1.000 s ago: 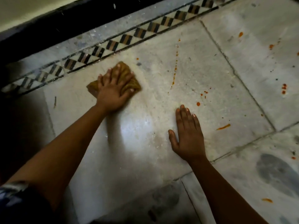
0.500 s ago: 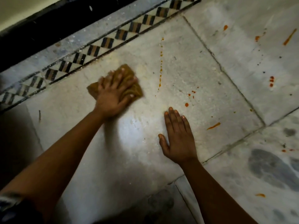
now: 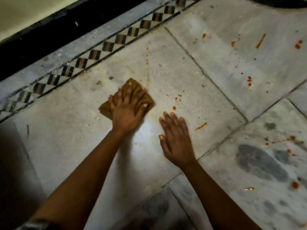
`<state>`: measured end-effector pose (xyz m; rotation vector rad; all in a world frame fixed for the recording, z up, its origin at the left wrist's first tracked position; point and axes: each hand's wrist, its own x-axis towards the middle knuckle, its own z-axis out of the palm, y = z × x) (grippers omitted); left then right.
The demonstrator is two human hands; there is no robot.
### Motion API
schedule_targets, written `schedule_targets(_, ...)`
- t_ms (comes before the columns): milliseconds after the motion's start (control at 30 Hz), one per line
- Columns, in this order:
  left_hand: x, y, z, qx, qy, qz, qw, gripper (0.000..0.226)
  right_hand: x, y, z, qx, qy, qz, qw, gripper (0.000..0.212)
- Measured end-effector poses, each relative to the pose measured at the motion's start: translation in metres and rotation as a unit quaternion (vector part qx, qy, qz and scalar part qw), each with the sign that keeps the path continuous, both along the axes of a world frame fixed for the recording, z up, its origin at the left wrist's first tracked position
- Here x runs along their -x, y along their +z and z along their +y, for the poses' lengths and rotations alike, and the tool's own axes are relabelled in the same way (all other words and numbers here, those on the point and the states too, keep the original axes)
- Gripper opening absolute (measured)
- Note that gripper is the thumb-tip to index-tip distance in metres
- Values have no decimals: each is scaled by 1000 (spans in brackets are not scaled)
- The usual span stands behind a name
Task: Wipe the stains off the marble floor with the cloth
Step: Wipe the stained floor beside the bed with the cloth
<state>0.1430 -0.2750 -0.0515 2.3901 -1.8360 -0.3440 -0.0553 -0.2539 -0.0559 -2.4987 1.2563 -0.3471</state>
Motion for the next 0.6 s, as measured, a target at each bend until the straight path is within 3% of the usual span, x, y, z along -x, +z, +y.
schedule_targets(133, -7, 0, -56, -32, 132, -7, 991, 57, 54, 0, -27, 46, -158, 46, 985, 64)
schedule_targets(267, 7, -5, -71, -28, 79, -20, 996, 58, 88, -10, -43, 12, -307, 80, 948, 78)
schedule_targets(400, 6, -4, -26, -2, -14, -35, 999, 59, 87, -14, -42, 0, -329, 97, 939, 82)
schedule_targets(600, 8, 11, -103, -26, 111, -1, 994, 56, 88, -15, -45, 0, -330, 110, 938, 79)
